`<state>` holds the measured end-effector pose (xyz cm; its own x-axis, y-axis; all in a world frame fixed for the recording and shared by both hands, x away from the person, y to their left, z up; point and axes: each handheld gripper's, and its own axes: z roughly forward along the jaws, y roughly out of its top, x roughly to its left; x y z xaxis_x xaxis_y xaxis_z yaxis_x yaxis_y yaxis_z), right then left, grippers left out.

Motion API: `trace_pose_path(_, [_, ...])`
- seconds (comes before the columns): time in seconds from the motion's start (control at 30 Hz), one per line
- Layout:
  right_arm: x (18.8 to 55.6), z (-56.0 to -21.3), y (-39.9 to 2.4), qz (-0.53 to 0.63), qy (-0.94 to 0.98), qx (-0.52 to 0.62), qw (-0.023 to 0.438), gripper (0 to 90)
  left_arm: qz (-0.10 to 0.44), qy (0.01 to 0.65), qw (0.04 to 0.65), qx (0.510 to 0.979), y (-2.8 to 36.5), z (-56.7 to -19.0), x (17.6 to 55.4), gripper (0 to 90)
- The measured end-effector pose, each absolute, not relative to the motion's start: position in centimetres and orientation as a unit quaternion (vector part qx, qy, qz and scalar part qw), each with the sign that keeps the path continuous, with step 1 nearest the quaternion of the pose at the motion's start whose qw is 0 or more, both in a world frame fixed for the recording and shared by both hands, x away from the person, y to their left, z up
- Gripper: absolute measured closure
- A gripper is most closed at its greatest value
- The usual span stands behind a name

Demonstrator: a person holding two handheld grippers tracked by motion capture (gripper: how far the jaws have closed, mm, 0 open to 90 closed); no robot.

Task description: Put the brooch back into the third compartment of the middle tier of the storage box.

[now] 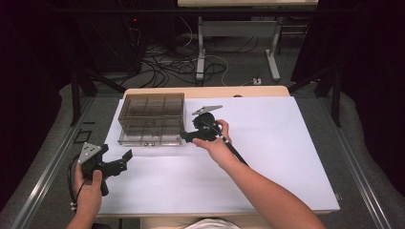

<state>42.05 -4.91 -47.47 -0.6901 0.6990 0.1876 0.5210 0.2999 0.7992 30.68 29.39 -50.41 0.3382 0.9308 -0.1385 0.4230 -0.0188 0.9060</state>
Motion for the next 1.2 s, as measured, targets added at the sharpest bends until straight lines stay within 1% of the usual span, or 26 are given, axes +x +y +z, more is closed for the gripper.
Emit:
trace_pose_path(0.07, [41.7, -47.2, -5.5, 0.457, 0.799, 0.377, 0.103, 29.5, 0.265, 0.511, 0.479, 0.663, 29.4, -50.4, 30.7, 2.7])
trace_pose_path(0.1, [41.4, -47.1, -5.9, 0.458, 0.798, 0.382, 0.090, 29.3, 0.265, 0.511, 0.479, 0.662, 29.4, -50.4, 30.7, 2.7])
trace_pose_path(0.23, [40.9, -46.9, -6.5, 0.460, 0.795, 0.385, 0.089, 27.2, 0.265, 0.511, 0.479, 0.663, 29.3, -50.4, 30.7, 2.7])
trace_pose_path(0.27, [40.7, -46.9, -6.8, 0.460, 0.794, 0.387, 0.091, 24.0, 0.265, 0.511, 0.478, 0.663, 29.3, -50.4, 30.7, 2.7])
trace_pose_path(0.3, [40.3, -46.8, -7.2, 0.463, 0.792, 0.385, 0.095, 18.8, 0.265, 0.511, 0.478, 0.663, 29.3, -50.4, 30.7, 2.7])
trace_pose_path(0.33, [40.2, -46.8, -7.4, 0.462, 0.792, 0.387, 0.093, 16.0, 0.265, 0.511, 0.478, 0.663, 29.3, -50.5, 30.7, 2.7])
trace_pose_path(0.37, [40.0, -46.9, -7.7, 0.462, 0.793, 0.386, 0.093, 13.9, 0.265, 0.511, 0.478, 0.663, 29.3, -50.5, 30.7, 2.7])
trace_pose_path(0.43, [39.8, -46.9, -8.0, 0.463, 0.793, 0.386, 0.091, 13.6, 0.266, 0.511, 0.477, 0.664, 29.4, -50.5, 30.7, 2.7])
trace_pose_path(0.47, [39.4, -47.1, -8.5, 0.464, 0.784, 0.397, 0.110, 7.8, 0.264, 0.512, 0.478, 0.663, 29.3, -50.5, 30.7, 2.7])
trace_pose_path(0.5, [39.4, -47.1, -8.5, 0.464, 0.784, 0.397, 0.110, 7.8, 0.264, 0.512, 0.478, 0.663, 29.3, -50.5, 30.7, 2.7])
trace_pose_path(0.53, [39.1, -47.2, -9.2, 0.459, 0.787, 0.397, 0.112, 1.7, 0.264, 0.512, 0.478, 0.663, 29.3, -50.5, 30.7, 2.7])
trace_pose_path(0.73, [38.0, -47.5, -11.5, 0.465, 0.777, 0.408, 0.114, 0.0, 0.263, 0.512, 0.476, 0.665, 29.3, -50.5, 30.7, 2.8])
trace_pose_path(0.93, [36.6, -48.0, -14.8, 0.465, 0.763, 0.425, 0.147, 0.0, 0.259, 0.515, 0.475, 0.665, 29.3, -50.5, 30.7, 3.0])
trace_pose_path(1.0, [36.3, -48.1, -15.3, 0.463, 0.761, 0.428, 0.154, 0.0, 0.256, 0.517, 0.477, 0.663, 29.3, -50.5, 30.8, 3.2])
trace_pose_path(1.1, [35.8, -48.4, -17.1, 0.454, 0.757, 0.437, 0.171, 0.0, 0.256, 0.520, 0.481, 0.658, 29.4, -50.6, 30.8, 8.0])
trace_pose_path(1.2, [35.6, -48.6, -18.3, 0.449, 0.752, 0.447, 0.182, 0.0, 0.258, 0.522, 0.479, 0.657, 29.5, -50.6, 30.8, 9.1])
